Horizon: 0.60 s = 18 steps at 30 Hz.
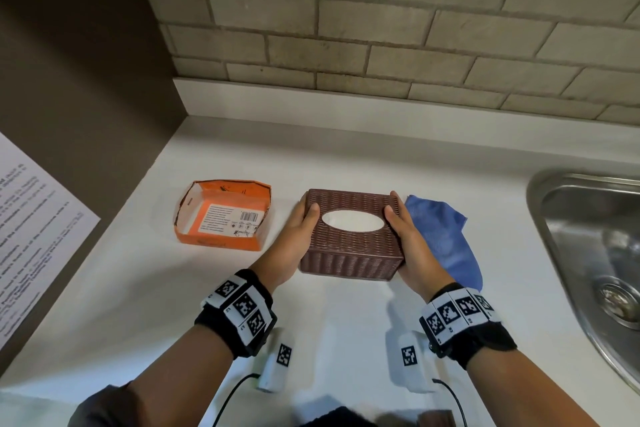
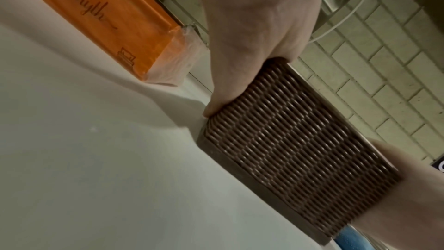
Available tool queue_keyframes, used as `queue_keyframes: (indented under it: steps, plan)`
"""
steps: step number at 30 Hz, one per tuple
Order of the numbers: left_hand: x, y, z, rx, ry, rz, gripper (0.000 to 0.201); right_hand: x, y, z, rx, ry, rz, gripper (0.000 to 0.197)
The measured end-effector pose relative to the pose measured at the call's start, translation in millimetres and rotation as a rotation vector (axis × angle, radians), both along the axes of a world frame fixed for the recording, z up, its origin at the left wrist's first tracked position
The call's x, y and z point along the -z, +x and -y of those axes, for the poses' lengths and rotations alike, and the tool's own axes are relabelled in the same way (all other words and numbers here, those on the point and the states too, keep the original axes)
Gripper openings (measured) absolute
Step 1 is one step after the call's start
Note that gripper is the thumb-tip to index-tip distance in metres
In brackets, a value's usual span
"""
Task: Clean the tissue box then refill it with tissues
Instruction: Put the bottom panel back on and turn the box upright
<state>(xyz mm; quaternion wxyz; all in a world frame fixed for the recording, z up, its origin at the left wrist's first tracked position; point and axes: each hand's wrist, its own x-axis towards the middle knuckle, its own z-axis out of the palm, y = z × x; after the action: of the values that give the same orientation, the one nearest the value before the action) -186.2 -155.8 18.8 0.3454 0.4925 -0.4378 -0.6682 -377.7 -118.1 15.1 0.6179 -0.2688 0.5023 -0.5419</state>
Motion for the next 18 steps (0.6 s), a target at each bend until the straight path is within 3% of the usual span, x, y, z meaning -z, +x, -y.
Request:
queue_keyframes:
  steps: [4,12,15,18]
  plan:
    - [-1,1,3,0.013,0.006,0.023,0.042,-1,1,0,0.009,0.002,0.007,0.051]
    - [-6,1,4,-0.002,0.023,-0.002,0.04,1,-2,0,0.003,0.005,-0.015,0.055]
    - [-11,8,1,0.019,0.046,-0.019,0.049,-2,-4,-3,-0.016,0.003,-0.046,0.058]
    - [-16,24,-5,-0.045,0.023,-0.048,0.053,-14,-9,-12,-0.037,-0.05,-0.112,0.046]
